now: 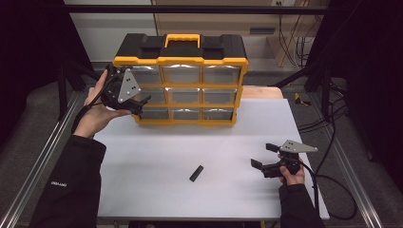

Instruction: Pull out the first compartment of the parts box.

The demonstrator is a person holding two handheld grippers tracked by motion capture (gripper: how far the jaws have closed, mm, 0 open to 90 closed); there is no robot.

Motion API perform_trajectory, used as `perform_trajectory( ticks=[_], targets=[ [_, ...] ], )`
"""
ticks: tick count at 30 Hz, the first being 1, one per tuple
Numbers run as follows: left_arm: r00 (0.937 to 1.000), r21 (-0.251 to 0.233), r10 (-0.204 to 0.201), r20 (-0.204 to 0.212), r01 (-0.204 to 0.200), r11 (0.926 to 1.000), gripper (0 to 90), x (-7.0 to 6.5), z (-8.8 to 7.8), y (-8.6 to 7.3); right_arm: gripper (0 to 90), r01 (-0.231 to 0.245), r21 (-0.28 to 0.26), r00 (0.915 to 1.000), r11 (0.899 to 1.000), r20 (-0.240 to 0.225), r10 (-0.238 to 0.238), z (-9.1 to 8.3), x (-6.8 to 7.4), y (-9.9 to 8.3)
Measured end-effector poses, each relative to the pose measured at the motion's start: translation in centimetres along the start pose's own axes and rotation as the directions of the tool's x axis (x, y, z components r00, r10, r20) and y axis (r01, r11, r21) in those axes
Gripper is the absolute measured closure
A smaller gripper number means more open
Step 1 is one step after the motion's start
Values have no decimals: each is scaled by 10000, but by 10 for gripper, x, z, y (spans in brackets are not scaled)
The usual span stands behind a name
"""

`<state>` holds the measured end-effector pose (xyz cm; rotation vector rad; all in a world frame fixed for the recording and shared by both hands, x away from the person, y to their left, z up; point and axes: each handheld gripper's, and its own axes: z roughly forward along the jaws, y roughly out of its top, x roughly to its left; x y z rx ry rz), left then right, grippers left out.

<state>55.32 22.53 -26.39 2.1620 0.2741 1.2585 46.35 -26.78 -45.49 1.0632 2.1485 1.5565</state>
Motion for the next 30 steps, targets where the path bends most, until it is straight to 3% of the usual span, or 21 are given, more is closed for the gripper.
perform_trajectory(
  ticks=[15,25,30],
  targets=[
    [9923,455,1201,-309,-1186,9919,28,0,14,2,14,33,10,10000,10000,32,-33,0,0,0],
    [9806,703,1883,-540,-1843,9803,49,2,20,-3,18,38,10,10000,10000,79,-39,0,0,0],
    [9684,841,2355,-825,-2287,9699,79,0,21,-4,18,47,24,10000,10000,77,-47,0,0,0]
  ],
)
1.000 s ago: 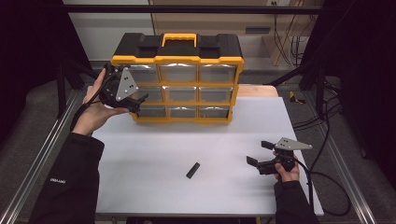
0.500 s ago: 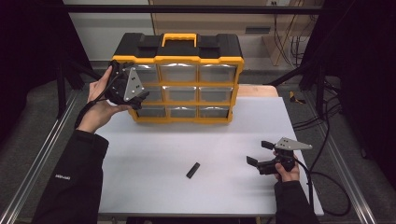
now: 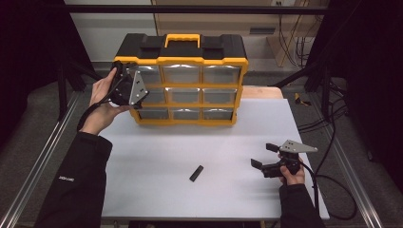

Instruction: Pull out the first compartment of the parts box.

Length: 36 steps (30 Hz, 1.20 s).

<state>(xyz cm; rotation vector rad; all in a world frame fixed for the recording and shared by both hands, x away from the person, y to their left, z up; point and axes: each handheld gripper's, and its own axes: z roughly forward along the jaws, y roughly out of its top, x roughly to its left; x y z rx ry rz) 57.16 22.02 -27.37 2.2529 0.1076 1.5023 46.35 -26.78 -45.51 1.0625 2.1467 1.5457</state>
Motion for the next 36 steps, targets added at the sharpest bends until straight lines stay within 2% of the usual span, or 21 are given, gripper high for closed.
perform_trajectory(
  ticks=[4,7,10,13,16,19,26,36],
  targets=[
    [9993,39,280,-250,-279,9996,144,-1,0,0,18,0,30,10000,10000,6,0,0,0,0],
    [9969,237,650,-436,-640,9977,187,0,1,0,18,-3,28,10000,10000,23,2,0,0,0],
    [9955,281,786,-523,-772,9966,206,-1,1,0,19,7,20,10000,10000,25,-7,0,0,0],
    [9910,431,1145,-688,-1117,9928,237,-2,0,1,19,-3,23,10000,10000,28,3,0,0,0],
    [9885,432,1267,-828,-1235,9914,273,-2,0,0,19,16,-1,10000,10000,33,-16,0,0,0],
    [9834,497,1528,-979,-1485,9877,308,-3,0,0,19,1,11,10000,10000,44,-1,0,0,0],
    [9733,558,1904,-1283,-1846,9812,375,-4,-1,-1,19,23,2,10000,10000,61,-23,0,0,0],
    [9628,555,2158,-1626,-2094,9762,458,-5,-1,-2,20,31,0,10000,10000,64,-31,0,0,0]
  ],
)
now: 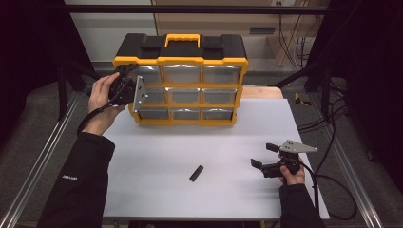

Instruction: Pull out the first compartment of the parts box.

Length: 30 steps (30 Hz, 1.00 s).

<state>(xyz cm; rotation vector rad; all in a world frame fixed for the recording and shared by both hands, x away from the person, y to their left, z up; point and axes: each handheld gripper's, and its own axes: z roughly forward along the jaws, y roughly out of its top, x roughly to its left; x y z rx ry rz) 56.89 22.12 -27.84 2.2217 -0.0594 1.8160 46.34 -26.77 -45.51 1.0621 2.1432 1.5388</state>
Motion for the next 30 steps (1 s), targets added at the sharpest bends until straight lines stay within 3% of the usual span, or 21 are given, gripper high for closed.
perform_trajectory(
  ticks=[7,18,30],
  targets=[
    [9990,53,345,-273,-344,9994,523,-1,0,0,19,5,2,10000,10000,15,-5,0,0,0],
    [9962,76,528,-691,-524,9986,619,-3,0,-1,20,4,-4,10000,10000,23,-4,0,0,0],
    [9890,219,986,-1101,-968,9951,714,-4,0,0,20,0,3,10000,10000,17,0,0,0,0]
  ],
)
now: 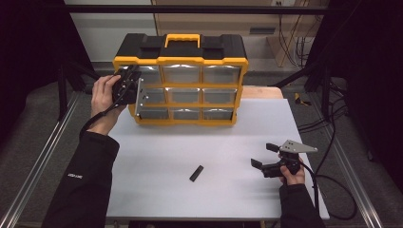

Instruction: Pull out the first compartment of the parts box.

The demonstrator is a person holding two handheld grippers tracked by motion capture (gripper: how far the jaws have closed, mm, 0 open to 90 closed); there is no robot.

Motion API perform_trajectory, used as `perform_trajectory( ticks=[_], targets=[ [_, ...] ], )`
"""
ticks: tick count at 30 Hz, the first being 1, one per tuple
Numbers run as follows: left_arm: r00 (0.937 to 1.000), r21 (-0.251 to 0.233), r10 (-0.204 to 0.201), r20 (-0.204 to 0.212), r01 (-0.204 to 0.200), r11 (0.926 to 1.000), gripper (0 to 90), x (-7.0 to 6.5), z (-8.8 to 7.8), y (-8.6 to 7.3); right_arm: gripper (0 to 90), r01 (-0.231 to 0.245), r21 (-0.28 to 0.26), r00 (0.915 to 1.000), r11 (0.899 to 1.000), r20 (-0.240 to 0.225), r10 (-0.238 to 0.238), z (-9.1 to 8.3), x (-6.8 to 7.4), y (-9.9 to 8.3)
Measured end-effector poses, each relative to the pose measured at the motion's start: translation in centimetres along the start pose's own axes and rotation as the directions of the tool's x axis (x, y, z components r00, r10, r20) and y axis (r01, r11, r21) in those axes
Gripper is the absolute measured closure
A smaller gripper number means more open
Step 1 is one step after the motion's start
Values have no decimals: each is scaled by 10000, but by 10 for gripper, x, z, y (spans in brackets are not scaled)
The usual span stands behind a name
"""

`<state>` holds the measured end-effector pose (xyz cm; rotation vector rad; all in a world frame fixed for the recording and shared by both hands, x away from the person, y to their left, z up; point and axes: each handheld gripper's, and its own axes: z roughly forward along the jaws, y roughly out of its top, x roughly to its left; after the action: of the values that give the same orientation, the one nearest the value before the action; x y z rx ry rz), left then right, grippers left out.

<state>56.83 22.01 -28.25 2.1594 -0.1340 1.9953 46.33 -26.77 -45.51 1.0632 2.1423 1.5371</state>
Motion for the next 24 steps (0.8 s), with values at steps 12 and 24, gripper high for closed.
perform_trajectory(
  ticks=[12,24],
  targets=[
    [9994,-23,273,-214,-274,9996,762,-1,-1,0,20,5,-5,10000,10000,16,-5,0,0,0],
    [9986,-141,491,-192,-493,9987,773,0,-1,-2,20,-4,-29,10000,10000,3,4,0,0,0]
  ],
)
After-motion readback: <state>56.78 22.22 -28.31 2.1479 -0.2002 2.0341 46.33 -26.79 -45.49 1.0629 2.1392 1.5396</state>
